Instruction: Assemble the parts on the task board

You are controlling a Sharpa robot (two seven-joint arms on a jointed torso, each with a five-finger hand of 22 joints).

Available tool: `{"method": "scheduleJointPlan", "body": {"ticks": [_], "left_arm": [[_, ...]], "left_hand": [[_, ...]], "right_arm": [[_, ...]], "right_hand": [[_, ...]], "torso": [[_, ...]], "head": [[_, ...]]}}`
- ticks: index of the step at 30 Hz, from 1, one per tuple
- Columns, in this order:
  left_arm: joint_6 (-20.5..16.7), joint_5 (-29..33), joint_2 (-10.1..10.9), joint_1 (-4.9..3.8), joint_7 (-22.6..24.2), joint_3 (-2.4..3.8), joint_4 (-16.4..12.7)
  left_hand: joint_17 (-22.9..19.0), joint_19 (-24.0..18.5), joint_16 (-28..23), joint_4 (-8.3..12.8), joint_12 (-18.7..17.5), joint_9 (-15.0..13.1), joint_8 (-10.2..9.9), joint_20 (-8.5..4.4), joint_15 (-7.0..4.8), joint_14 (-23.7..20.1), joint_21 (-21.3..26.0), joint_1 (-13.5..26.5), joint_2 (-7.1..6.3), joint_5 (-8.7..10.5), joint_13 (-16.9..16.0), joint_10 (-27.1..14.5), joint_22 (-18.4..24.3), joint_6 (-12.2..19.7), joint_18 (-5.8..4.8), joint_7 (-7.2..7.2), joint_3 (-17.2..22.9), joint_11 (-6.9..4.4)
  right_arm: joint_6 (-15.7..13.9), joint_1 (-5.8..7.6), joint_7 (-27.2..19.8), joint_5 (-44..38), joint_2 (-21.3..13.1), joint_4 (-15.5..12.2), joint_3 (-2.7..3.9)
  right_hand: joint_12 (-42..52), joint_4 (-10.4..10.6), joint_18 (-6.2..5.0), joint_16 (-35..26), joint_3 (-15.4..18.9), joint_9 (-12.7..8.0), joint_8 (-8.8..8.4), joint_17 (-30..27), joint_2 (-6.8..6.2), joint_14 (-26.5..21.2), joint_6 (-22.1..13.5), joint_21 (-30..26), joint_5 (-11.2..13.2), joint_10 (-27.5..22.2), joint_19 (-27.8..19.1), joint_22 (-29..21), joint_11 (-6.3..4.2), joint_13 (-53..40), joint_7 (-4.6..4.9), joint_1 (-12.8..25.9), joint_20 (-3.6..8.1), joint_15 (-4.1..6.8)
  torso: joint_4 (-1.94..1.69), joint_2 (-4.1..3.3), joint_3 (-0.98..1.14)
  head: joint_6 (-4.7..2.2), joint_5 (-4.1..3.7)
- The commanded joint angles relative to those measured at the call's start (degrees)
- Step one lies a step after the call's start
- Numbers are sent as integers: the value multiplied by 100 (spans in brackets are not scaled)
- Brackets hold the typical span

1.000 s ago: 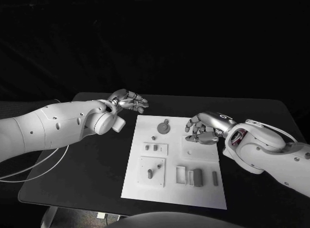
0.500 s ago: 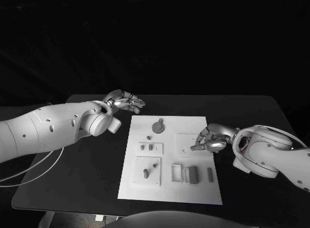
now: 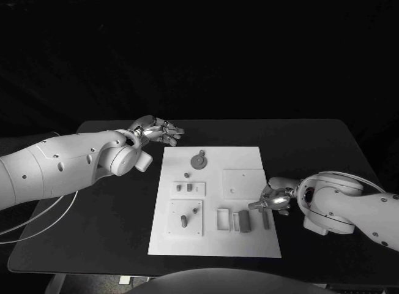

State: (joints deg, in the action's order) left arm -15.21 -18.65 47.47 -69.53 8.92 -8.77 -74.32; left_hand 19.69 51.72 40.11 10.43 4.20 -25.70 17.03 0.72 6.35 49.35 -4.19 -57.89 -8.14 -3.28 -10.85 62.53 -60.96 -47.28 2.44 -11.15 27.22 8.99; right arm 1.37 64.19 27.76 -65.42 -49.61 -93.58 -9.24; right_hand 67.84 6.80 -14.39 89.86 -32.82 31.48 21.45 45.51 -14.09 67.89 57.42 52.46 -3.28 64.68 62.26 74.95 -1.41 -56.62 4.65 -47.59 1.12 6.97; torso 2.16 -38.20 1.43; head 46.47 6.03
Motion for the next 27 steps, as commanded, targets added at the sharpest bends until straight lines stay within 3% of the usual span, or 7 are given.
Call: {"method": "scheduleJointPlan", "body": {"ticks": [1, 3, 10, 21, 27], "left_arm": [[121, -13, -12, -12, -5, -1, -32], [123, -13, -9, -12, -5, -2, -39], [132, -13, 6, -12, -12, -5, -40], [151, -15, 9, -12, -32, -6, -50], [152, -21, 27, -12, -46, -7, -58]], "left_hand": [[11, 25, -39, -16, 6, 6, 14, -9, -3, 23, 26, 74, 3, -16, 9, -16, 9, 49, 45, 11, -38, -1], [13, 25, -42, -22, 6, 7, 14, -9, -3, 23, 25, 84, 6, -16, 10, -17, 10, 49, 45, 11, -43, -1], [23, 19, -52, -39, 4, 9, 12, -9, -2, 20, 27, 116, 10, -16, 13, -21, 16, 53, 46, 11, -60, 0], [32, 16, -61, -53, 2, 12, 10, -8, -1, 18, 27, 142, 10, -16, 15, -25, 21, 57, 47, 10, -75, 1], [37, 12, -66, -59, 0, 14, 8, -8, 0, 16, 28, 156, 6, -16, 17, -28, 25, 61, 47, 9, -84, 2]], "right_arm": [[239, -26, 152, -150, 101, 54, -73], [209, -60, 147, -205, 151, 68, -102], [181, -106, 142, -328, 306, 113, -112], [336, -163, 160, -365, 469, 194, -146], [507, -187, 196, -406, 525, 261, -232]], "right_hand": [[46, 57, -61, 26, 0, 16, 36, 19, -5, 71, 15, 35, 12, -41, 0, 119, -19, -16, 9, 52, 28, 44], [52, 79, -61, 28, 2, 24, 33, 22, -9, 70, 9, 41, 12, -44, -4, 119, -19, -24, 10, 56, 31, 43], [67, 133, -61, 29, 2, 35, 5, 46, -33, 73, -29, 56, 3, -52, -16, 119, -10, -45, 20, 55, 39, 37], [84, 316, -61, 23, 22, 29, -88, 31, -164, 35, -131, 89, 21, -77, -48, 114, 29, -86, 61, 87, 45, 2], [79, 383, -61, 14, 40, 25, -114, -17, -174, -9, -151, 95, 26, -94, -71, 113, 41, -95, 73, 96, 44, -10]], "torso": [[-9, 1, -8], [-11, 2, -9], [-8, 0, -4], [-1, 0, -5], [-4, 3, -10]], "head": [[27, -15], [35, -15], [71, 1], [97, 28], [116, 43]]}}
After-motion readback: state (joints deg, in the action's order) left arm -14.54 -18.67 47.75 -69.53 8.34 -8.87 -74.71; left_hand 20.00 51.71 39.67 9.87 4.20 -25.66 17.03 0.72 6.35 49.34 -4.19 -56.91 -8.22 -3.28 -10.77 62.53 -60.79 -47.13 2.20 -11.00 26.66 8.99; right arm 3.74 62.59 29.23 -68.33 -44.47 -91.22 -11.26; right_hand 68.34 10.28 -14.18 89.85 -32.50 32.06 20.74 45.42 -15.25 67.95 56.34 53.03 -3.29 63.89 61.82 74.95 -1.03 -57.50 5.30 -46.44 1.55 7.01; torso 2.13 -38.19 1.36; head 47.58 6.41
